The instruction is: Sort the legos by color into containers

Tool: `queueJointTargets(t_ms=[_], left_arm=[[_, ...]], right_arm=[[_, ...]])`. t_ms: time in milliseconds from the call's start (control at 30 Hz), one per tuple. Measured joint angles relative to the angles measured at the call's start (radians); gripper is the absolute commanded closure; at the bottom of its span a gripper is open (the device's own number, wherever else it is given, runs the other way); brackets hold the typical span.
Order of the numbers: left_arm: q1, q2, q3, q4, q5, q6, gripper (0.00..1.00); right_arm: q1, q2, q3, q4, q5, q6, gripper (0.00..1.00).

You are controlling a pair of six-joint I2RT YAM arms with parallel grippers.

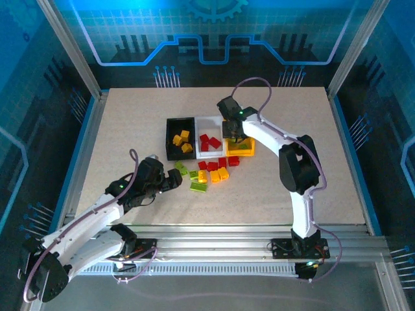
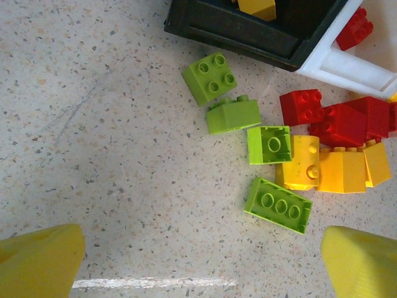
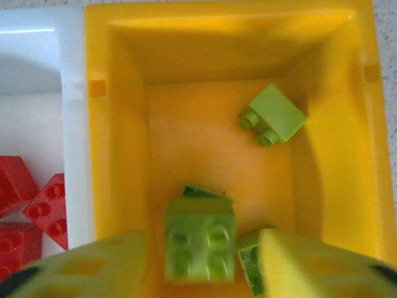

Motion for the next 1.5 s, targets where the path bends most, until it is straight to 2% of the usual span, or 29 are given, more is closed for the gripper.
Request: queueJointTargets(t_ms=[100,233,467,700,900,1100,1400,1500], left_arm=[[0.0,0.009,0.0,0.016,0.018,0.004,0.01],[-0.018,0.053,0.0,0.043,0.038,0.022,0.01],[-0.165,0.283,0.061,0.078,0.024,0.065,0.01],[-0.29,0.578,0.203,0.097,-0.086,0.127,0.01],[-0.343,0.753,0.32,0.089,-0.201,0.168,0.02],[-0.347,0.828,0.353,0.084,-0.249,0.183,0.14],[-0.354,0.846,0.363,0.106,-0.23,0.176,0.36],[-0.354,0.843,0.363,0.105,-0.23,0.166,0.37]], right_arm=[[-0.005,-0.007,0.003,0.0,-0.007,-0.002,0.26],[0.003,-0.066,-0.047,0.024,-0.014,-0.003,0.26],[0.058,-0.331,-0.3,0.093,-0.034,0.018,0.25],[0.109,-0.48,-0.52,0.147,-0.056,0.052,0.25],[0.109,-0.546,-0.587,0.154,-0.06,0.066,0.25],[0.108,-0.616,-0.596,0.171,-0.06,0.066,0.25],[0.101,-0.646,-0.609,0.18,-0.059,0.066,0.25],[0.1,-0.65,-0.618,0.18,-0.06,0.066,0.25]])
